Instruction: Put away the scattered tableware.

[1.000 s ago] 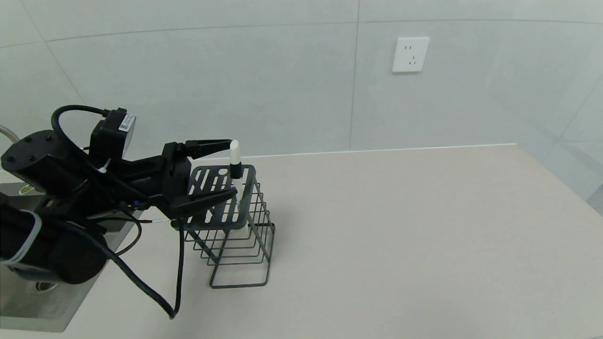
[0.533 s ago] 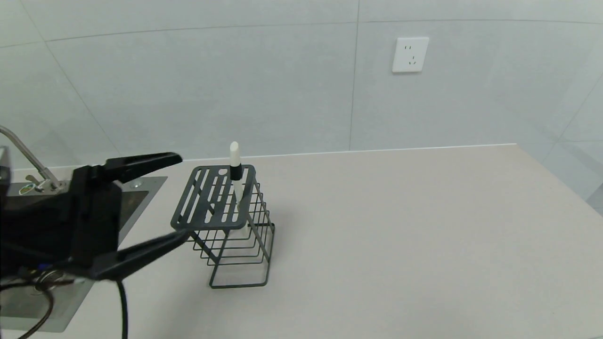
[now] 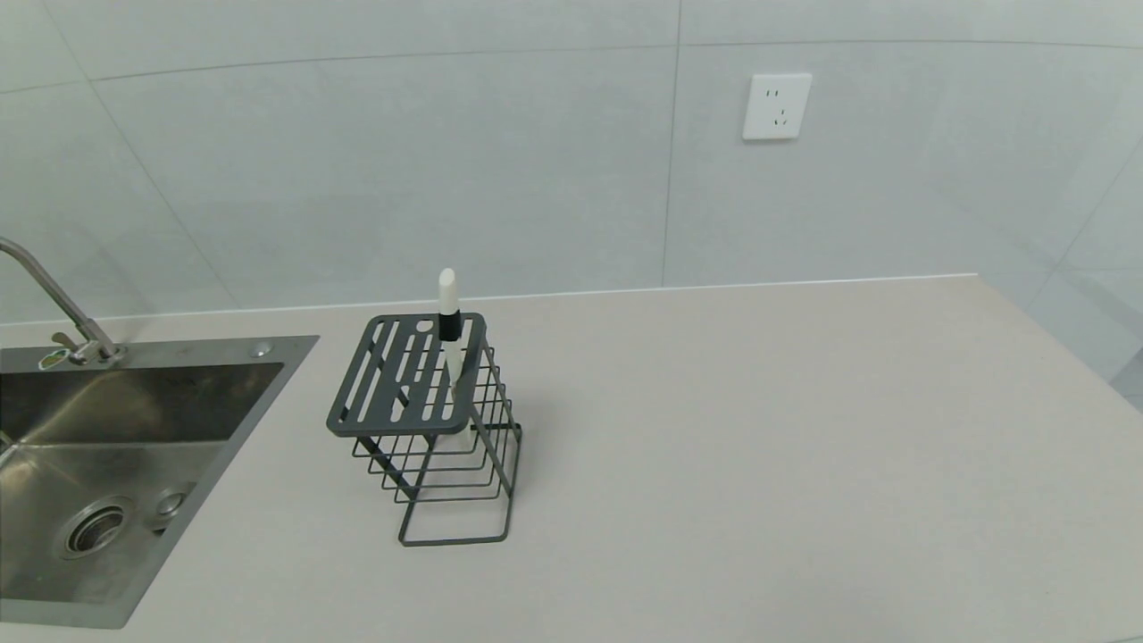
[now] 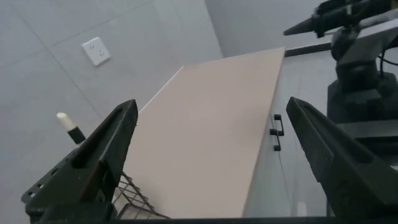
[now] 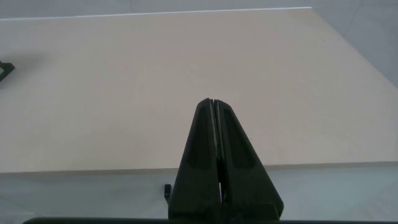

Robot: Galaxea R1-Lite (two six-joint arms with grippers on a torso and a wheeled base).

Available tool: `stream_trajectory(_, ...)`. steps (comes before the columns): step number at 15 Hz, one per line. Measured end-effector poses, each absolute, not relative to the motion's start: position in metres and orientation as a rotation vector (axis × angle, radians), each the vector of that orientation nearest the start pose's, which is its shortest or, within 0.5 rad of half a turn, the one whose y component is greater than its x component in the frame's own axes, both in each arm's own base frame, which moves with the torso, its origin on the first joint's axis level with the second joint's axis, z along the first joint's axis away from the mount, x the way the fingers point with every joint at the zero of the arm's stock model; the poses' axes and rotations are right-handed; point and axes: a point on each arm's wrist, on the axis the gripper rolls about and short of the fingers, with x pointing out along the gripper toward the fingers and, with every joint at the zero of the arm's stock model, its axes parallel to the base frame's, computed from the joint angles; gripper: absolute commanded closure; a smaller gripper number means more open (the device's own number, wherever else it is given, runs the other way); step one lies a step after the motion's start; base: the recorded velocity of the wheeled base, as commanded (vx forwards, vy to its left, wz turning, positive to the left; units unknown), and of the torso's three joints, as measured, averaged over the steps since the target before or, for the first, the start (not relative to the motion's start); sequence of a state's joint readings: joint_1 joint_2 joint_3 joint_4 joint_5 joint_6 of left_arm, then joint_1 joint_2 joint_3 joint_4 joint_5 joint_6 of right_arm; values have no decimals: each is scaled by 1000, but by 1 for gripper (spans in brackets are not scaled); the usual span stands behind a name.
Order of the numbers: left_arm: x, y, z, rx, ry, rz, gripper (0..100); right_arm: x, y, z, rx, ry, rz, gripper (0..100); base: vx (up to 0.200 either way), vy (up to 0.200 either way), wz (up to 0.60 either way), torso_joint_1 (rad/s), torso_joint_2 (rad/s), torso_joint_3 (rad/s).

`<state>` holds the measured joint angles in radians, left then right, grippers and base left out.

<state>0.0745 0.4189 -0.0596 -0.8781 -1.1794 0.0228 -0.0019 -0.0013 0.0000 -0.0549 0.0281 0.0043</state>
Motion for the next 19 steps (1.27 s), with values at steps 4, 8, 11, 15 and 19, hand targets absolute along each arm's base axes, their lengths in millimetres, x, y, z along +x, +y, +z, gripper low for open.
stream_trajectory(4, -36, -21, 139, 235, -356, -1158, 0, -23, 1, 81, 5, -56, 25, 100, 0, 0, 0, 0, 0, 0)
stream_trajectory(8, -35, -17, 111, 276, -369, -832, 0, -23, 1, 81, 9, -57, 26, 100, 0, 0, 0, 0, 0, 0)
stream_trajectory(11, -25, -6, 91, 182, -161, -256, 0, -23, 1, 81, 11, -57, 24, 100, 0, 0, 0, 0, 0, 0)
stream_trajectory(15, -23, 0, 76, 33, -2, 7, 0, -23, 1, 81, 6, -57, 24, 100, 0, 0, 0, 0, 0, 0)
stream_trajectory(19, -23, 0, 76, -18, -4, 9, 0, -23, 1, 81, 9, -57, 27, 100, 0, 0, 0, 0, 0, 0)
